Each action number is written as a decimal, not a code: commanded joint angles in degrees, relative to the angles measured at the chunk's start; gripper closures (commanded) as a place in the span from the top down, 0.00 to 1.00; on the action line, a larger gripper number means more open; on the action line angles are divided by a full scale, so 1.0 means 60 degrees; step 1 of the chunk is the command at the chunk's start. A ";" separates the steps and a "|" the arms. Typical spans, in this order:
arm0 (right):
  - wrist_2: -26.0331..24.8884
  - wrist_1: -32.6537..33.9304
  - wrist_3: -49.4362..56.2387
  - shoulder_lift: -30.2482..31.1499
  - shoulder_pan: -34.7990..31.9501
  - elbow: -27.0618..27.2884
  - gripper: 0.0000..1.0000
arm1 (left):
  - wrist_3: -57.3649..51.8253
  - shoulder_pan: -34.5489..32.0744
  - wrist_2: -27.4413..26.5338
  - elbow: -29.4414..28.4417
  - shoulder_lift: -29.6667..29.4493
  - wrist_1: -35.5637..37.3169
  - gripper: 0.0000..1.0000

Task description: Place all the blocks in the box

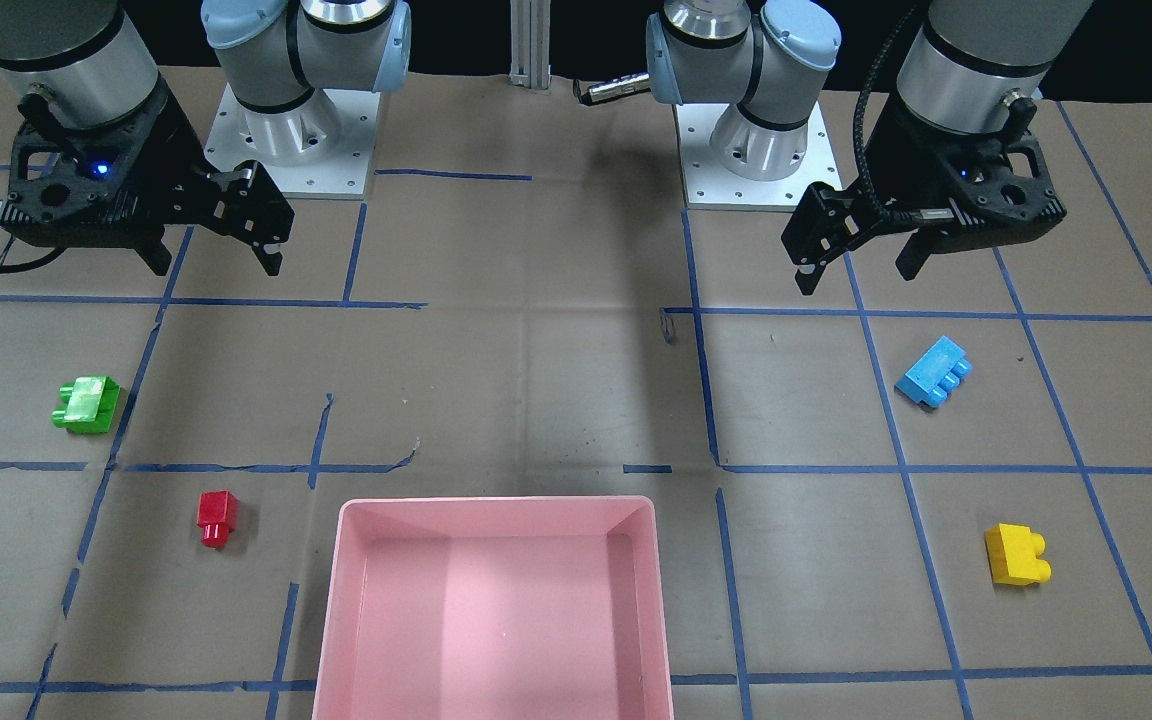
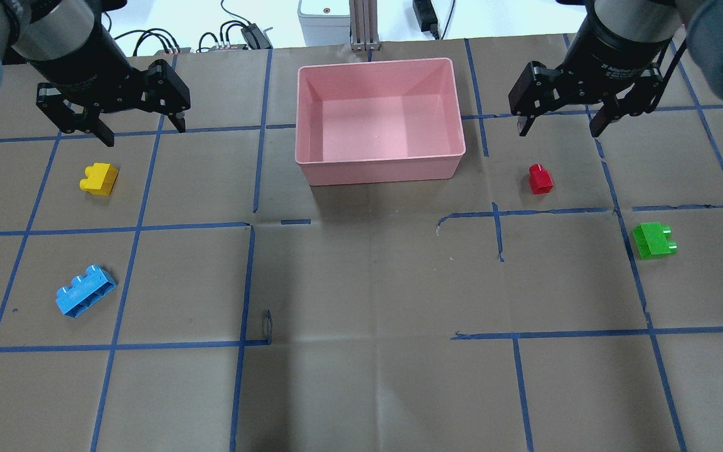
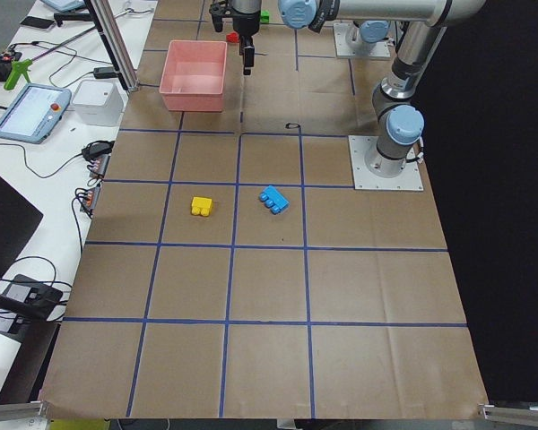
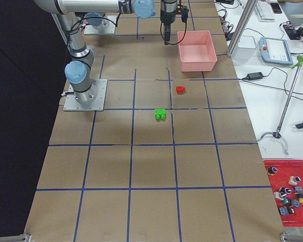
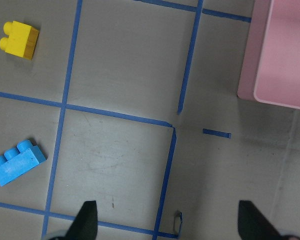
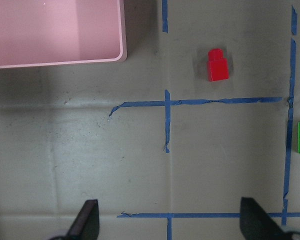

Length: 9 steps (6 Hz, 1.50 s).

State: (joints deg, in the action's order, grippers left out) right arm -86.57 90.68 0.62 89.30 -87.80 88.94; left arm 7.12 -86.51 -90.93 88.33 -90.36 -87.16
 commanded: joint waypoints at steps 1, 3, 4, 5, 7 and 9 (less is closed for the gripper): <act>-0.0014 0.0003 0.0014 -0.0014 0.0000 0.0000 1.00 | 0.0030 -0.0009 0.0052 0.0000 0.0002 0.0010 0.99; -0.0015 -0.0012 0.0015 -0.0073 0.0000 0.0000 1.00 | 0.0030 -0.0010 0.0009 -0.0014 0.0002 0.0010 0.99; 0.0000 -0.0026 0.0015 -0.0059 0.0000 0.0000 1.00 | 0.0030 -0.0010 0.0024 0.0000 -0.0013 0.0010 0.99; 0.0000 -0.0012 0.0015 -0.0059 0.0000 0.0000 1.00 | 0.0030 -0.0010 0.0009 0.0000 0.0002 0.0010 0.99; 0.0000 -0.0026 0.0015 -0.0073 0.0000 0.0000 1.00 | -0.0116 0.0049 -0.0006 0.0029 0.0133 0.0010 0.99; 0.0000 -0.0012 0.0015 -0.0131 0.0000 0.0015 1.00 | -0.2256 0.1503 0.0009 0.0350 0.0352 -0.0062 0.99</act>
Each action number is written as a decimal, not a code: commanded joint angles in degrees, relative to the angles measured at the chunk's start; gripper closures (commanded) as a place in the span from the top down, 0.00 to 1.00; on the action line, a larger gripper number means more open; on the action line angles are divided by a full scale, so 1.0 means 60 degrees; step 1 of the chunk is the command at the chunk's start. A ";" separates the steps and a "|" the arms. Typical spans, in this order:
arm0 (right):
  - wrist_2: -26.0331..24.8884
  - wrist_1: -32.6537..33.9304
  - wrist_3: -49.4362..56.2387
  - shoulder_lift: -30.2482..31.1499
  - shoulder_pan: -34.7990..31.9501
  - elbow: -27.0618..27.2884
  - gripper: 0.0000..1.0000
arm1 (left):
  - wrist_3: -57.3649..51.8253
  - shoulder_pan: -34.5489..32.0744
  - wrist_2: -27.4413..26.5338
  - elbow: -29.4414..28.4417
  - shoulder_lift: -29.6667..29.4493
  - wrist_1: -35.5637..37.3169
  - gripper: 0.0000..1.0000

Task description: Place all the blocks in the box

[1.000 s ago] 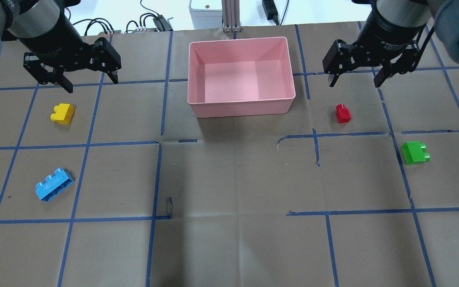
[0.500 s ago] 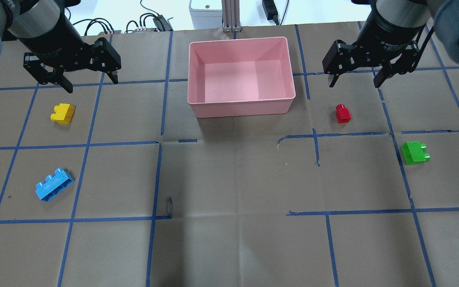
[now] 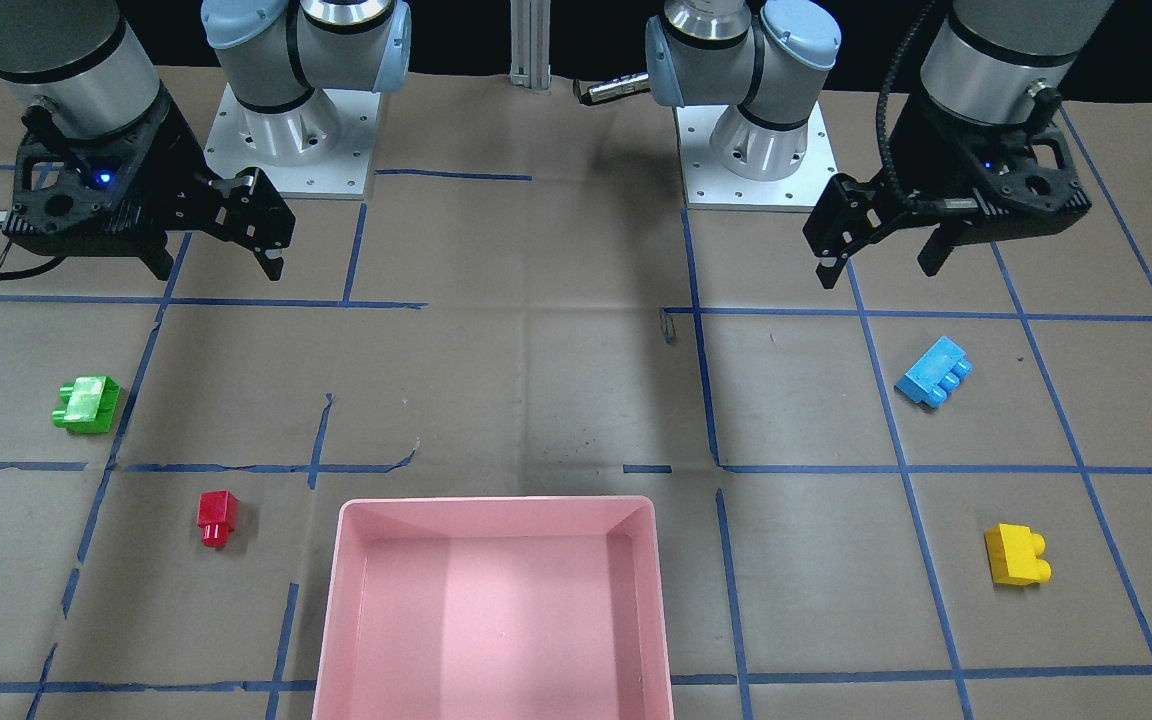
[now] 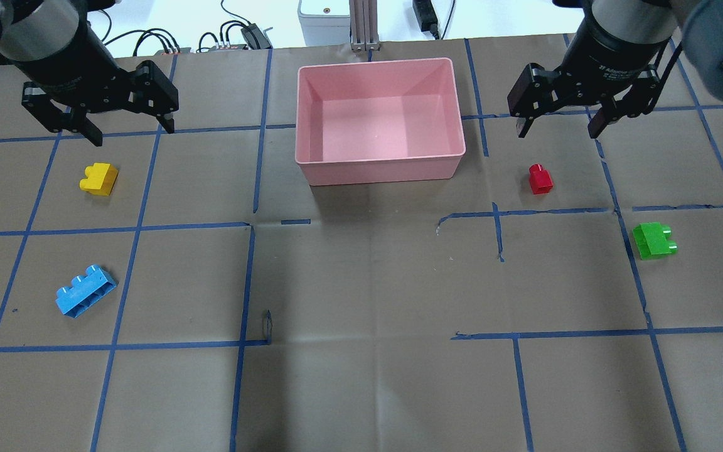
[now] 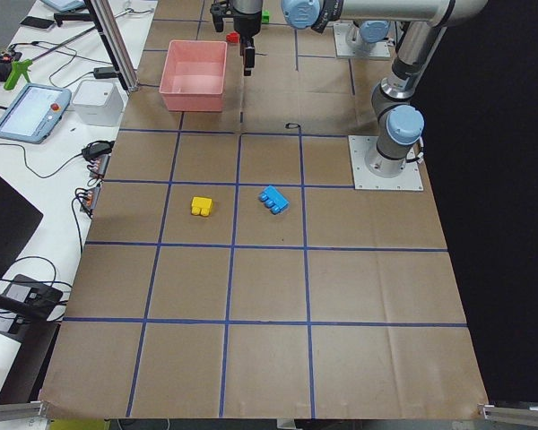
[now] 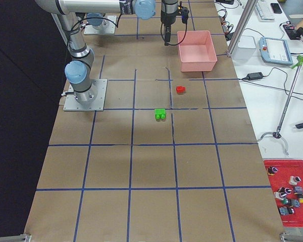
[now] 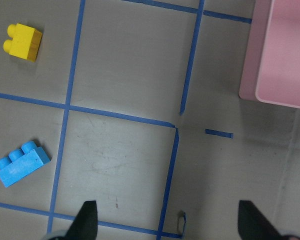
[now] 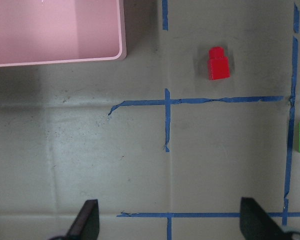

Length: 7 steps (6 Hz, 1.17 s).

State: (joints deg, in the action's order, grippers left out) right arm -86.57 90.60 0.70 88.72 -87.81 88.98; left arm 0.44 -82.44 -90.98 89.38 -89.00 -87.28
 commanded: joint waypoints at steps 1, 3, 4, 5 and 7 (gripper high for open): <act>0.0014 0.0003 0.0014 -0.0049 0.0015 0.0024 1.00 | -0.3100 0.2110 0.0076 0.0235 0.0126 -0.0087 0.99; -0.0087 0.0150 0.1249 -0.0108 0.0931 0.0126 1.00 | -0.7256 0.3815 -0.0026 0.0731 0.0431 -0.0160 0.99; -0.0016 0.0222 0.3145 -0.0108 0.2243 0.0663 1.00 | -0.9991 0.4432 0.0003 0.1183 0.0709 -0.0117 0.99; 0.0043 0.0904 0.4730 -0.0079 0.3402 0.1292 1.00 | -1.2455 0.4960 0.0003 0.1725 0.1089 -0.0030 0.99; -0.0161 0.2662 0.5930 -0.0269 0.4480 0.2594 1.00 | -1.3695 0.5344 0.0119 0.3056 0.1458 0.0436 0.99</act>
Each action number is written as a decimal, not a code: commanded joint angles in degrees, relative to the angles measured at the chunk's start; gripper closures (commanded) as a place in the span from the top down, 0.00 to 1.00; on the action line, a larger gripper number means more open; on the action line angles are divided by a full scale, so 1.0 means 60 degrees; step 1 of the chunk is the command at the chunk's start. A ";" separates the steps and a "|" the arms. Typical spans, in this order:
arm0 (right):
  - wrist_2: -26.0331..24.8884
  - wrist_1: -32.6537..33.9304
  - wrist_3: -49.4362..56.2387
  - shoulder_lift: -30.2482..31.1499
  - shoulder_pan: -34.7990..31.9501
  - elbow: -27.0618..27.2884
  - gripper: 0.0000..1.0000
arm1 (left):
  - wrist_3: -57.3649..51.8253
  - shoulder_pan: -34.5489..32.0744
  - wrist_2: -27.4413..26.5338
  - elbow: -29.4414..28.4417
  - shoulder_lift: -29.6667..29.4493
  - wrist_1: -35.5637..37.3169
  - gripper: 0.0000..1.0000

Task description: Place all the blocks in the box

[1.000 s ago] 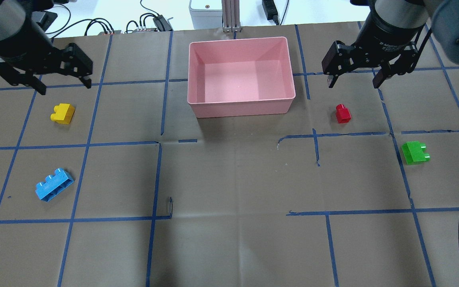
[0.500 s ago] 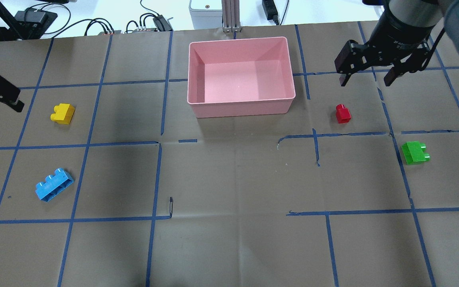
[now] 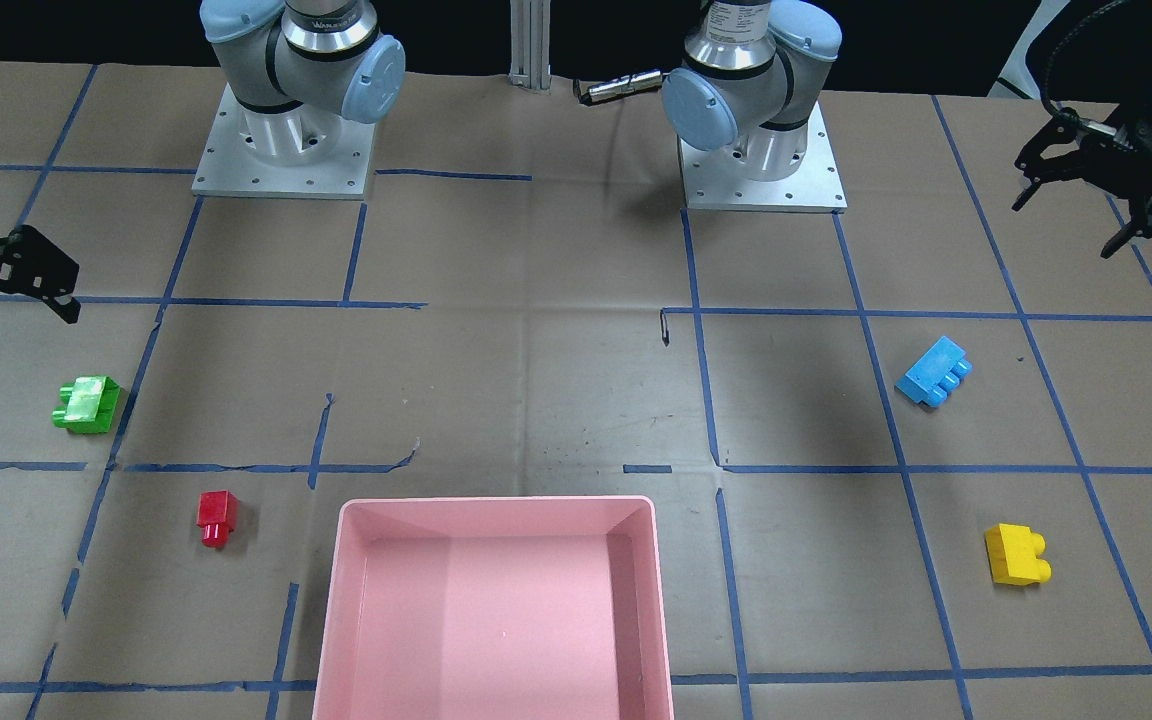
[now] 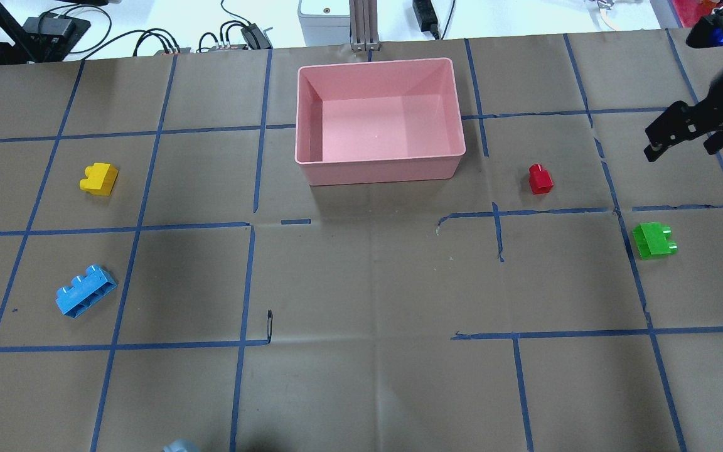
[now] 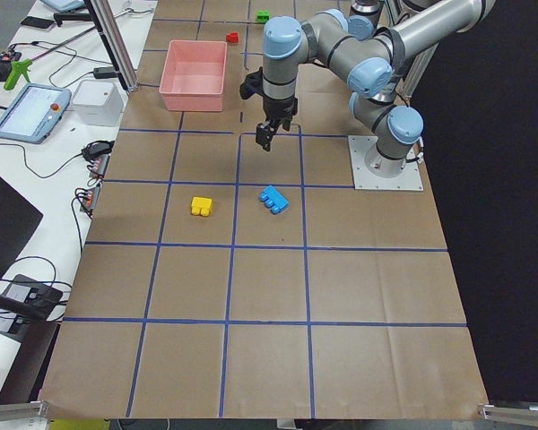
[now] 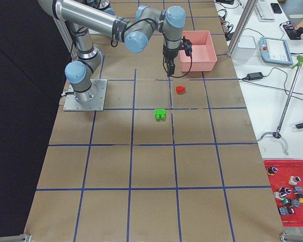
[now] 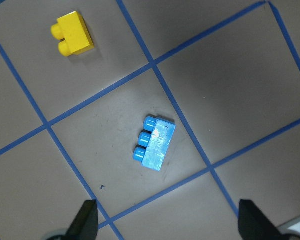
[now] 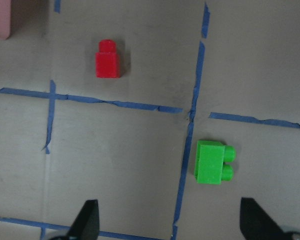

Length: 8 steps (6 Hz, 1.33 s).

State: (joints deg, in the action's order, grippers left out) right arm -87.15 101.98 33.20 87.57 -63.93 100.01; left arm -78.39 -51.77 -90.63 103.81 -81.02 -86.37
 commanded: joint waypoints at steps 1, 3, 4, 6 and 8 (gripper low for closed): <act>-0.0109 0.2193 0.0517 -0.0151 0.0707 0.1590 1.00 | -0.0558 0.0365 0.0380 0.1368 -0.0146 0.1288 0.99; -0.0490 0.4296 0.0517 -0.0923 0.0870 0.2637 1.00 | -0.0456 0.0323 0.0486 0.2659 -0.0994 0.3836 0.99; -0.0490 0.4461 0.0531 -0.1407 0.0885 0.2653 1.00 | -0.0339 0.0293 0.0674 0.2911 -0.1593 0.4746 0.99; -0.0461 0.5437 0.0546 -0.1965 0.1059 0.2959 1.00 | -0.0294 0.0104 0.0691 0.3408 -0.2665 0.6417 0.98; -0.0461 0.6438 0.0546 -0.2465 0.1075 0.3442 1.00 | -0.0381 0.0059 0.0691 0.4054 -0.3018 0.7229 0.98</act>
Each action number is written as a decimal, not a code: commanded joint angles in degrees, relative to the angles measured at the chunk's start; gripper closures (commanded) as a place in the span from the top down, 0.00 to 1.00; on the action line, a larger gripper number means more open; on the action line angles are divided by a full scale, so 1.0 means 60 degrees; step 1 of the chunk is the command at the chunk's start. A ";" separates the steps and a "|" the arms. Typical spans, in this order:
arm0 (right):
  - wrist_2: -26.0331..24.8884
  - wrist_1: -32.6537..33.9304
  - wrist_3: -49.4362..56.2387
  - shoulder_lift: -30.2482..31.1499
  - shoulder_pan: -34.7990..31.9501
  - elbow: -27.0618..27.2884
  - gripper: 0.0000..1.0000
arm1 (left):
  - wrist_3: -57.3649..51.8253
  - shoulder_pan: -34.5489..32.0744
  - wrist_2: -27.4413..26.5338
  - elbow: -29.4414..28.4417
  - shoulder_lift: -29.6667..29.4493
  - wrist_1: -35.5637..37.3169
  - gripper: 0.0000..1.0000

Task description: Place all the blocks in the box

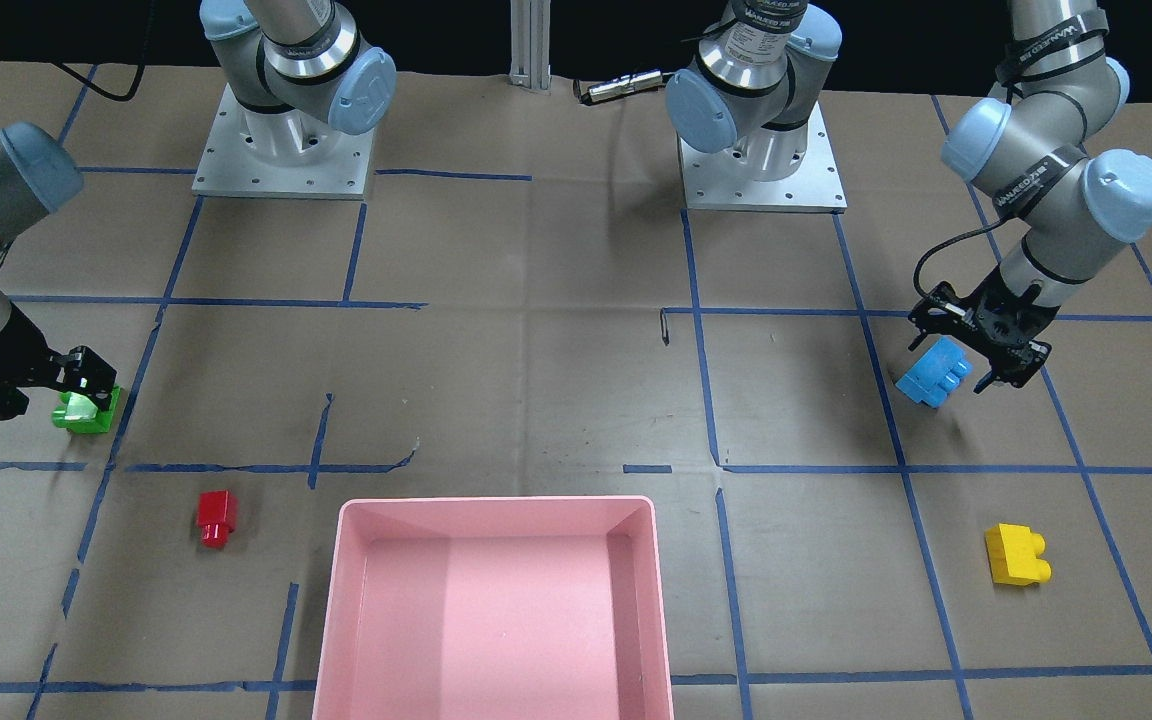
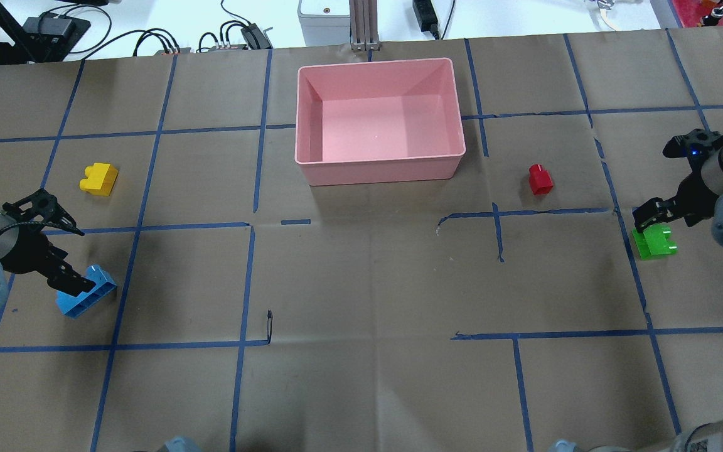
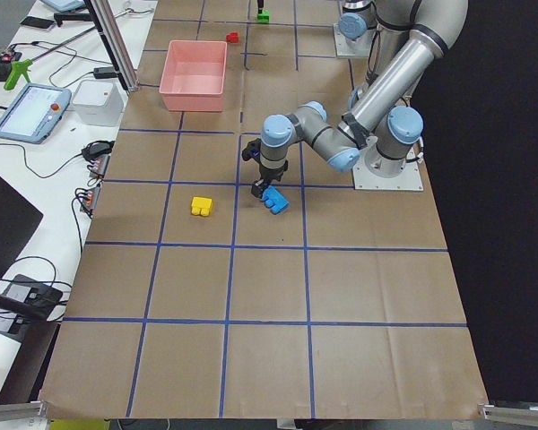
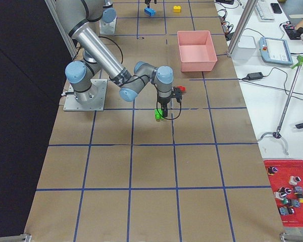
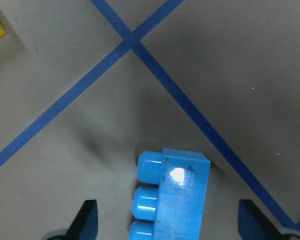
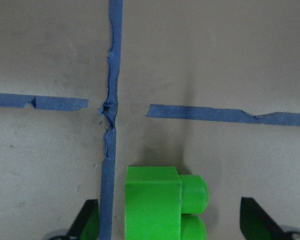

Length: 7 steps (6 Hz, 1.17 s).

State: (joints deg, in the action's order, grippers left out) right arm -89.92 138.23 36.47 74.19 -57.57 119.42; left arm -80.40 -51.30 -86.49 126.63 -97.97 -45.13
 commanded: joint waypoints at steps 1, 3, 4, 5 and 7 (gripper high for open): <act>0.0002 0.0733 0.0001 -0.0366 0.0015 0.0369 1.00 | -0.0366 -0.0020 -0.0013 0.0281 -0.0340 0.0374 0.98; -0.0041 0.0766 0.0001 -0.0353 0.0015 0.0400 0.84 | -0.0793 0.0039 -0.0071 0.0281 -0.0692 0.0578 0.99; -0.0332 0.0650 0.0001 -0.0367 0.0015 0.0400 0.39 | -0.0808 0.0039 -0.0072 0.0281 -0.0708 0.0695 0.98; -0.0625 0.0359 0.0001 -0.0338 0.0015 0.0371 0.10 | -0.0838 0.0039 -0.0072 0.0267 -0.0708 0.0783 0.96; -0.0861 -0.1217 0.0366 0.0229 0.0000 -0.0778 0.02 | -0.0809 0.0039 -0.0130 0.0252 -0.0708 0.0900 0.49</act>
State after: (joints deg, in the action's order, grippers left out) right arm -94.24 135.72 37.81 73.73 -57.50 118.60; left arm -85.35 -51.07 -87.08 128.20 -102.21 -40.25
